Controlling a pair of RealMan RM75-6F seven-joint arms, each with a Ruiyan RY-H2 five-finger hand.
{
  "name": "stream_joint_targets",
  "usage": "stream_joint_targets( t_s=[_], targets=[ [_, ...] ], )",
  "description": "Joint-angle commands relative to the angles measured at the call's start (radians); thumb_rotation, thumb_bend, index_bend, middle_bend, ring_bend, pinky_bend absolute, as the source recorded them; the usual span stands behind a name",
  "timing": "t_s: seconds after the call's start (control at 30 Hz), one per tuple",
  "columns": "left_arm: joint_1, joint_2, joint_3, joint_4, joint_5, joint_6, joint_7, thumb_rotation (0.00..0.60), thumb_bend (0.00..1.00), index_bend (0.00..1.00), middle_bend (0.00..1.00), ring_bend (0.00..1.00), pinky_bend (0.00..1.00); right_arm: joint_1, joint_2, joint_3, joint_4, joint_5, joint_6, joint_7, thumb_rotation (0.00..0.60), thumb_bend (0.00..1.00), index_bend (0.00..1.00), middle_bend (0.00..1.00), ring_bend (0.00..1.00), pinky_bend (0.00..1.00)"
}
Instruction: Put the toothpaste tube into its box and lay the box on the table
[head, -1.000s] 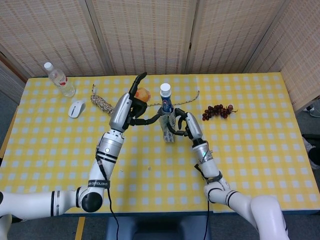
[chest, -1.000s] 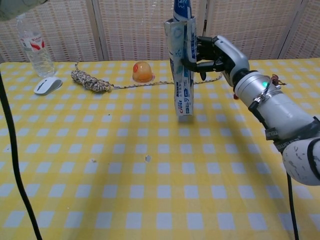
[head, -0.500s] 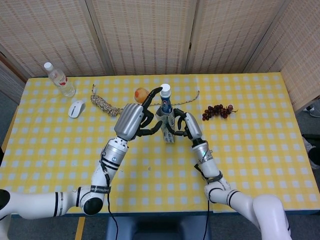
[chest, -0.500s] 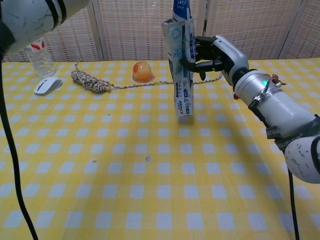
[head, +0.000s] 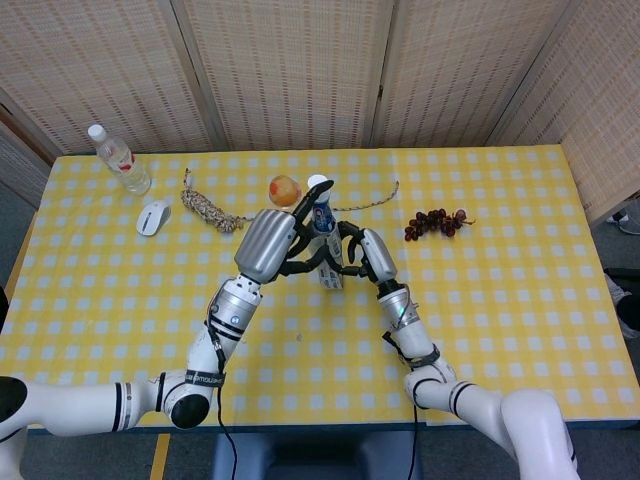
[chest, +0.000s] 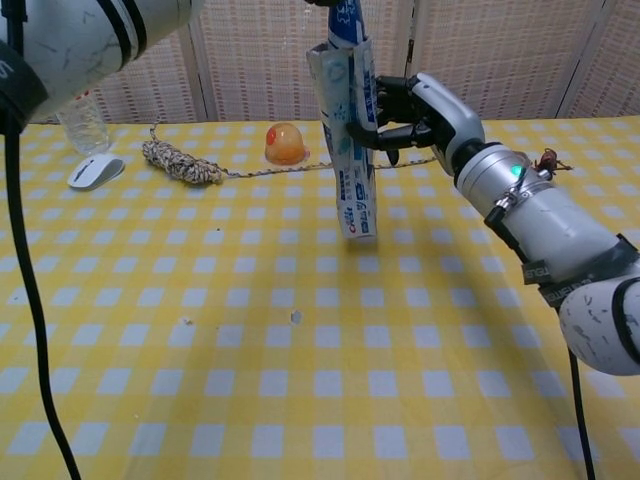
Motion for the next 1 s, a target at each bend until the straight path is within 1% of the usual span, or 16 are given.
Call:
stream_joint_targets(
  t_s=[0.03, 0.47, 0.73, 1.0],
  targets=[
    [0.003, 0.001, -0.001, 0.002, 0.002, 0.001, 0.000, 0.600, 0.41, 0.13, 1.00, 1.00, 1.00, -0.003, 0.005, 0.000, -0.009, -0.002, 0.007, -0.001, 0.600, 0.41, 0.64, 0.57, 0.68, 0.71],
    [0.015, 0.003, 0.007, 0.000, 0.012, -0.002, 0.006, 0.600, 0.41, 0.14, 1.00, 1.00, 1.00, -0.007, 0.013, 0.014, -0.036, 0.003, 0.020, 0.009, 0.600, 0.41, 0.64, 0.57, 0.68, 0.71],
    [0.031, -0.001, 0.029, -0.019, 0.015, -0.005, 0.010, 0.600, 0.41, 0.15, 1.00, 1.00, 1.00, -0.008, 0.010, 0.032, -0.054, 0.011, 0.038, 0.031, 0.600, 0.41, 0.64, 0.57, 0.68, 0.71],
    [0.042, -0.015, 0.051, -0.030, 0.010, -0.022, 0.004, 0.600, 0.41, 0.15, 1.00, 1.00, 1.00, -0.009, 0.022, 0.047, -0.101, 0.009, 0.065, 0.028, 0.600, 0.41, 0.64, 0.57, 0.68, 0.71]
  ],
)
